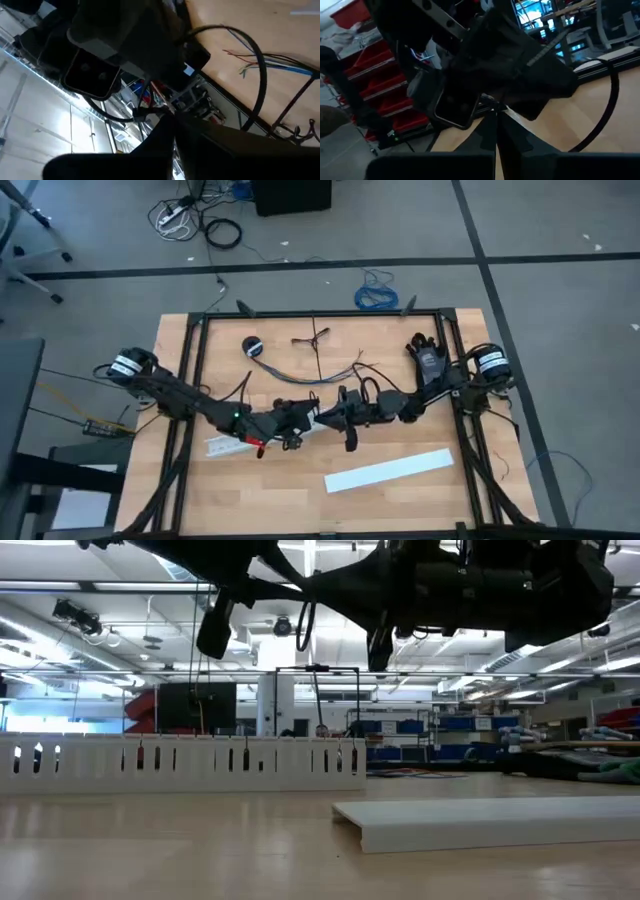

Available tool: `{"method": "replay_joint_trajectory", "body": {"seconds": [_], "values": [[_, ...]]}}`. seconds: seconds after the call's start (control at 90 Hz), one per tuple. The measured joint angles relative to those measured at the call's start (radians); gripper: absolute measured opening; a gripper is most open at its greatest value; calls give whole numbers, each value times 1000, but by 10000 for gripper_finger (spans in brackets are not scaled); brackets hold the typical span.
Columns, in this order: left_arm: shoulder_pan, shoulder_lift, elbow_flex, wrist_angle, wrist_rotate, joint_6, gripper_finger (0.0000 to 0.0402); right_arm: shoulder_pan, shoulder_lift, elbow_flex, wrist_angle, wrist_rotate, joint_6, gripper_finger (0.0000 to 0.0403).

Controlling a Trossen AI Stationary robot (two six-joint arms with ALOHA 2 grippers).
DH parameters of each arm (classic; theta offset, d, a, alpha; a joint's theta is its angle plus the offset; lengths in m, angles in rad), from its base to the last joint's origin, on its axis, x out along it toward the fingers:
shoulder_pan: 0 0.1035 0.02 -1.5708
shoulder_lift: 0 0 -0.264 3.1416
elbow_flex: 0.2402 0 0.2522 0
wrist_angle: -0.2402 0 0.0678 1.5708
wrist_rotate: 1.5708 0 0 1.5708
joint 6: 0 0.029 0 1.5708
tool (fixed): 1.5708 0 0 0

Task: Ziptie cables
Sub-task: Insert the black zip tie into the locking head

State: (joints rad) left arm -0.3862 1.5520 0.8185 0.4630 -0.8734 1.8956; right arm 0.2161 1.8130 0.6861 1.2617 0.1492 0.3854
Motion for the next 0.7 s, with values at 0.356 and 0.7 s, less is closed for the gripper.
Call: {"method": "replay_joint_trajectory", "body": {"seconds": [0.356,0.7], "values": [[-1,0,0,5,2,-18,0,-10,0,0,1,-46,-44,5],[-7,0,0,17,1,-44,0,-23,0,0,2,-50,-200,90]]}}
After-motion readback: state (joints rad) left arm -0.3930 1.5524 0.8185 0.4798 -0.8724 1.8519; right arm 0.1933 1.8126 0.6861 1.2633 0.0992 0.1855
